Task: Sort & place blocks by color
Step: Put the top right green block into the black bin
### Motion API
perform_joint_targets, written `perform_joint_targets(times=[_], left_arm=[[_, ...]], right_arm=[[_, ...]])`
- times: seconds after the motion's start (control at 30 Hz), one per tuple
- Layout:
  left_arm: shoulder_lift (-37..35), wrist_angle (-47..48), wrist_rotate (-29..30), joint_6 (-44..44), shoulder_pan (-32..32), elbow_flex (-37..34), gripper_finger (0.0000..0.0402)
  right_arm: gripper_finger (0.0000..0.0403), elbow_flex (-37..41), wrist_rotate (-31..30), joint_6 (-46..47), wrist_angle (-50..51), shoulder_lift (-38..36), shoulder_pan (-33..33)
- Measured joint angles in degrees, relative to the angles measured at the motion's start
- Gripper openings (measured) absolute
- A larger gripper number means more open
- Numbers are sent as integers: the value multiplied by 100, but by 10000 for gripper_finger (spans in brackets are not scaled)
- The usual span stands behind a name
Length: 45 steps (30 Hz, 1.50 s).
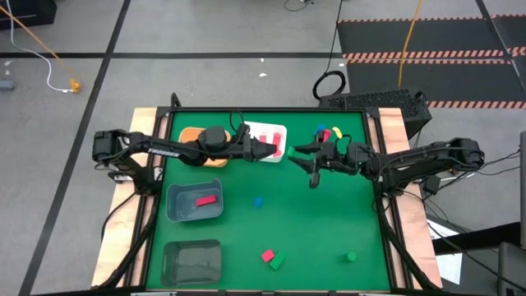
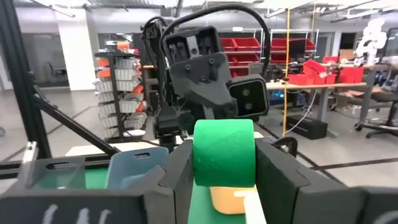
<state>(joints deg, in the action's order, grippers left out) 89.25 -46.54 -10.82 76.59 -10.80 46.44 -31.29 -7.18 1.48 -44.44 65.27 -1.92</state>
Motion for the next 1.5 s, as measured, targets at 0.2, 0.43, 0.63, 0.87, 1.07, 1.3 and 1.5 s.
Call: perform_joint_targets(times=[0.2, 0.43, 0.63, 0.87, 1.07, 1.3, 1.5], left_arm=[[0, 65, 40, 116, 5, 0, 285], [0, 149, 84, 119, 86, 0, 285], [0, 149, 82, 113, 118, 0, 285], [2, 157, -188, 95, 119, 0, 285], [2, 255, -325, 118, 119, 0, 284], [2, 310, -386, 92, 119, 0, 213], [2, 317, -450, 93, 119, 0, 173]], right_arm=[[119, -7, 2, 409, -226, 294, 1], [120, -194, 0, 518, -897, 953, 1], [120, -603, 0, 212, -886, 1510, 1], [120, -743, 0, -22, -886, 1751, 2], [120, -769, 0, -110, -887, 1749, 3], [120, -769, 2, -110, -892, 1749, 14], [122, -772, 153, -177, -887, 1745, 10]])
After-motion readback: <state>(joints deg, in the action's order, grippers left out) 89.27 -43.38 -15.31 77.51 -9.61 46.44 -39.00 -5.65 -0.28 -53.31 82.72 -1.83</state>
